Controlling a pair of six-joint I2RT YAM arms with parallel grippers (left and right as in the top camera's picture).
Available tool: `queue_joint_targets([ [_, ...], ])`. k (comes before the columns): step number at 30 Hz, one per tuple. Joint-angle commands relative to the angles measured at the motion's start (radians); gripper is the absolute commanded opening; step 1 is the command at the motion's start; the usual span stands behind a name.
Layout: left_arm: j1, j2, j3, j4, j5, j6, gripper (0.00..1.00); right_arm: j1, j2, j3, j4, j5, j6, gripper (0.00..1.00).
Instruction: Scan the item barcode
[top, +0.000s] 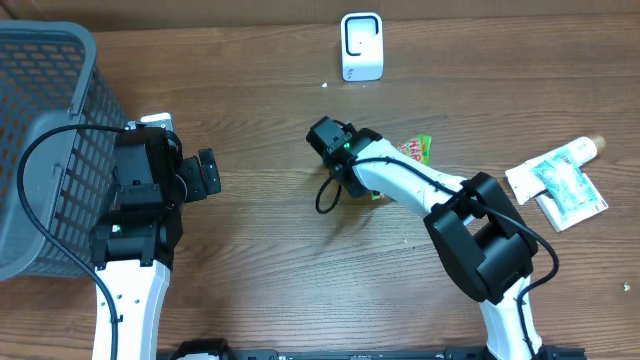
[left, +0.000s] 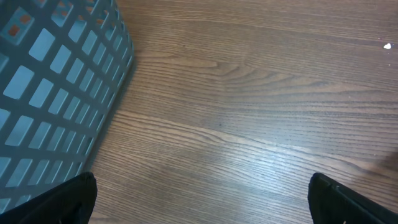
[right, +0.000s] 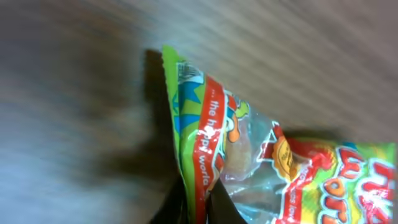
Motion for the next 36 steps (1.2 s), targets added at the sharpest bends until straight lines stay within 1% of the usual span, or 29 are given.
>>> queue_joint_targets([
  [1,0.004,-0.006,0.003,0.003,-0.009,0.014,1.00,-0.016,-0.119,0.111,-0.035,-0.444,0.016,0.04],
  [5,0.004,-0.006,0.003,0.003,-0.009,0.014,1.00,-0.050,-0.208,0.136,-0.034,-0.821,0.115,0.04],
  [8,0.004,-0.006,0.003,0.003,-0.009,0.014,1.00,-0.073,-0.221,0.133,0.005,-1.138,0.158,0.04],
  [9,0.004,-0.006,0.003,0.003,-0.009,0.014,1.00,-0.077,-0.220,0.126,0.029,-1.203,0.168,0.04],
  [10,0.004,-0.006,0.003,0.003,-0.009,0.014,1.00,-0.082,-0.219,0.103,0.087,-1.294,0.205,0.04],
  [12,0.004,-0.006,0.003,0.003,-0.009,0.014,1.00,-0.089,-0.217,0.044,0.225,-1.414,0.304,0.04],
  [14,0.004,-0.006,0.003,0.003,-0.009,0.014,1.00,-0.095,-0.213,-0.037,0.422,-1.489,0.437,0.04],
  [16,0.004,-0.006,0.003,0.003,-0.009,0.014,1.00,-0.098,-0.213,-0.135,0.618,-1.488,0.581,0.04],
  [18,0.004,-0.006,0.003,0.003,-0.009,0.014,1.00,-0.102,-0.213,-0.214,0.773,-1.473,0.705,0.04],
  [21,0.004,-0.006,0.003,0.003,-0.009,0.014,1.00,-0.119,-0.213,-0.306,0.884,-1.397,0.811,0.04],
  [24,0.004,-0.006,0.003,0.003,-0.009,0.014,1.00,-0.148,-0.213,-0.372,0.890,-1.302,0.816,0.04],
  [28,0.004,-0.006,0.003,0.003,-0.009,0.014,1.00,-0.189,-0.213,-0.416,0.882,-1.231,0.792,0.04],
  [33,0.004,-0.006,0.003,0.003,-0.009,0.014,1.00,-0.221,-0.213,-0.417,0.778,-1.108,0.712,0.04],
  [34,0.004,-0.006,0.003,0.003,-0.009,0.014,1.00,-0.227,-0.213,-0.417,0.745,-1.074,0.686,0.06],
  [36,0.004,-0.006,0.003,0.003,-0.009,0.014,1.00,-0.237,-0.214,-0.416,0.691,-1.015,0.630,0.21],
])
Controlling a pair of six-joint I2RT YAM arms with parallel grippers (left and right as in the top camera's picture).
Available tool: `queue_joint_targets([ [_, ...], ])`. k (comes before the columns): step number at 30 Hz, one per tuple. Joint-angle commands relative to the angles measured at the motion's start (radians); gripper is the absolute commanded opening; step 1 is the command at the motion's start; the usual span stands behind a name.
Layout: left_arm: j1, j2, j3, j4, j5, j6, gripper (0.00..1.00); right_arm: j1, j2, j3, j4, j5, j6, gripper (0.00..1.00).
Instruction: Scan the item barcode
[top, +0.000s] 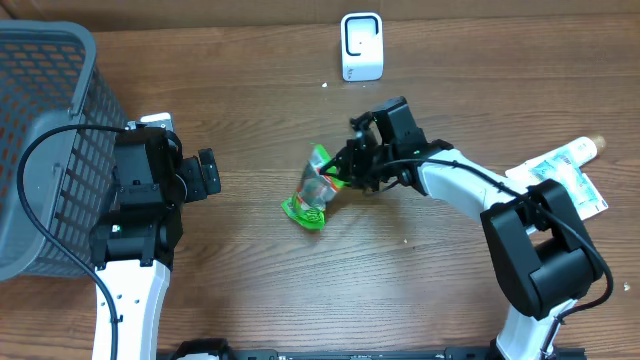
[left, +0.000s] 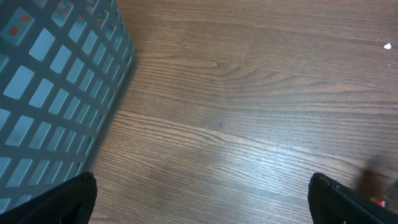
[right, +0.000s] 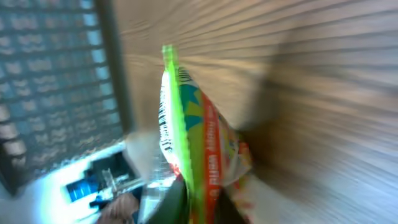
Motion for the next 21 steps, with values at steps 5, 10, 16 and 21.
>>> queue_joint_targets([
  [5,0.004,-0.006,0.003,0.003,-0.009,0.014,1.00,-0.051,-0.011,0.033,-0.164,0.199,-0.209,0.50],
  [10,0.004,-0.006,0.003,0.003,-0.009,0.014,1.00,-0.105,-0.015,0.207,-0.423,0.284,-0.386,1.00],
  [16,0.004,-0.006,0.003,0.003,-0.009,0.014,1.00,-0.091,-0.016,0.483,-0.772,0.382,-0.513,1.00],
  [21,0.004,-0.006,0.003,0.003,-0.009,0.014,1.00,-0.043,-0.016,0.546,-0.909,0.255,-0.511,1.00],
])
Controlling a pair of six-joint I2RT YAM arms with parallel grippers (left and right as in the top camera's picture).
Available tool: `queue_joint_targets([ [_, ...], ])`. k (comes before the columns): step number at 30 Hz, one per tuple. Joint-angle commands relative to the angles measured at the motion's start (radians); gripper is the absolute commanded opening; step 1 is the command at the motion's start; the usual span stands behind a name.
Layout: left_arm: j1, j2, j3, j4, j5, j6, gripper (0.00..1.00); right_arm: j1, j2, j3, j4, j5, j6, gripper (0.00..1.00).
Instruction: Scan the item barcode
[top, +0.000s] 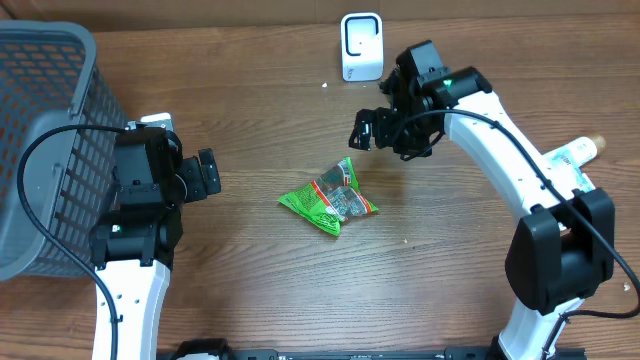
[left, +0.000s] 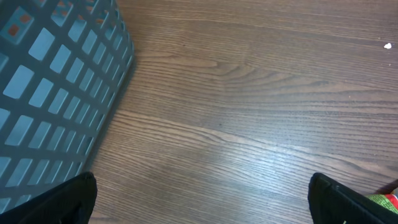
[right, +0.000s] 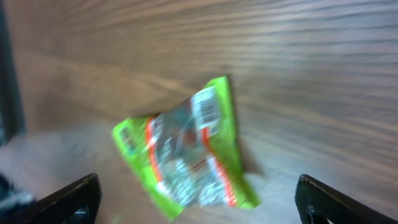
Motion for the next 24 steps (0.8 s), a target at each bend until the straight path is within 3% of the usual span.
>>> queue_joint_targets([
  [1,0.004,-0.006,0.003,0.003,-0.009,0.014,1.00,0.055,-0.012,0.021,-0.045,-0.109,-0.043,1.00],
  [3,0.004,-0.006,0.003,0.003,-0.009,0.014,1.00,0.085,-0.011,0.000,-0.050,-0.140,-0.058,0.99],
  [5,0.004,-0.006,0.003,0.003,-0.009,0.014,1.00,0.138,-0.010,-0.049,-0.020,-0.142,-0.044,0.40],
  [6,0.004,-0.006,0.003,0.003,-0.009,0.014,1.00,0.155,-0.010,-0.068,0.001,-0.139,-0.013,0.18],
  [7,0.004,-0.006,0.003,0.003,-0.009,0.014,1.00,0.174,-0.010,-0.097,0.036,-0.138,0.032,0.04],
  [15,0.004,-0.006,0.003,0.003,-0.009,0.014,1.00,0.267,-0.010,-0.359,0.368,-0.046,0.356,0.04],
  [24,0.004,-0.006,0.003,0.003,-0.009,0.014,1.00,0.238,-0.010,-0.472,0.485,0.032,0.429,0.04],
])
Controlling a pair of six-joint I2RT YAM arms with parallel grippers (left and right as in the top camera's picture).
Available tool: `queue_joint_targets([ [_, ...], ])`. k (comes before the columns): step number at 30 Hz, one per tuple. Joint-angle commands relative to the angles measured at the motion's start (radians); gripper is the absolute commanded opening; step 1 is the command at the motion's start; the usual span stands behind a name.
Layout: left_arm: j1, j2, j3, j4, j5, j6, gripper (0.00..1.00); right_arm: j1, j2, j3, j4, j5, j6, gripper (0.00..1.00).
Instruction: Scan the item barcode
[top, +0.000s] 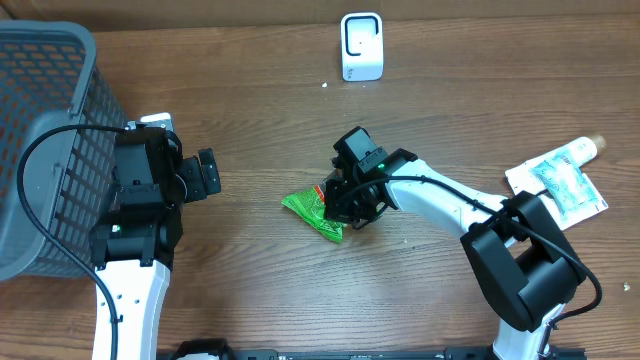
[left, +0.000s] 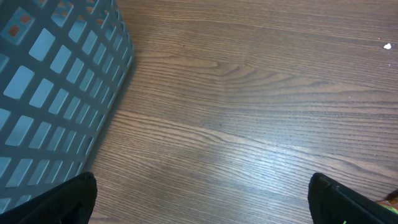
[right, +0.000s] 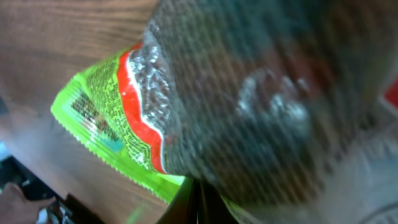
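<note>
A green and red snack bag (top: 308, 209) lies on the wooden table (top: 250, 90) near its middle. My right gripper (top: 346, 206) is down at the bag's right end, shut on its edge. The right wrist view is filled by the bag (right: 118, 118), with the closed fingers (right: 208, 200) at the bottom; no barcode shows there. The white scanner (top: 361, 46) stands at the far edge, well behind the bag. My left gripper (top: 207, 174) hangs open at the left beside the basket, holding nothing.
A grey plastic basket (top: 40, 110) fills the left side and shows in the left wrist view as basket (left: 50, 81). A white packet and a tube (top: 560, 178) lie at the right edge. A white crumb (top: 324, 85) sits near the scanner.
My right gripper was open and raised near the scanner, with the bag lying loose on the table. Now it is down at the bag's right end and shut on it. The left arm is unchanged.
My right gripper was shut on the bag near the table's middle, then held it tilted further left. Then the bag lay free on the table, barcode side up, with the gripper open by the scanner. Now the gripper grips the bag again.
</note>
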Motion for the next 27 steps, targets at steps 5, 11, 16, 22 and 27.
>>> queue_joint_targets([
  [5,0.004,-0.006,0.003,0.003,-0.009,0.014,1.00,-0.082,-0.010,0.000,0.037,0.107,-0.095,0.05],
  [11,0.004,-0.006,0.003,0.003,-0.009,0.014,1.00,-0.167,-0.010,0.056,0.032,0.208,-0.391,0.09],
  [16,0.004,-0.006,0.003,0.003,-0.009,0.014,1.00,-0.216,-0.010,0.103,0.009,0.226,-0.509,0.21],
  [22,0.004,-0.006,0.003,0.003,-0.009,0.014,1.00,-0.233,-0.032,0.301,-0.184,0.120,-0.524,0.52],
  [27,0.004,-0.006,0.003,0.003,-0.009,0.014,1.00,-0.232,-0.046,0.449,-0.332,0.112,-0.523,0.56],
])
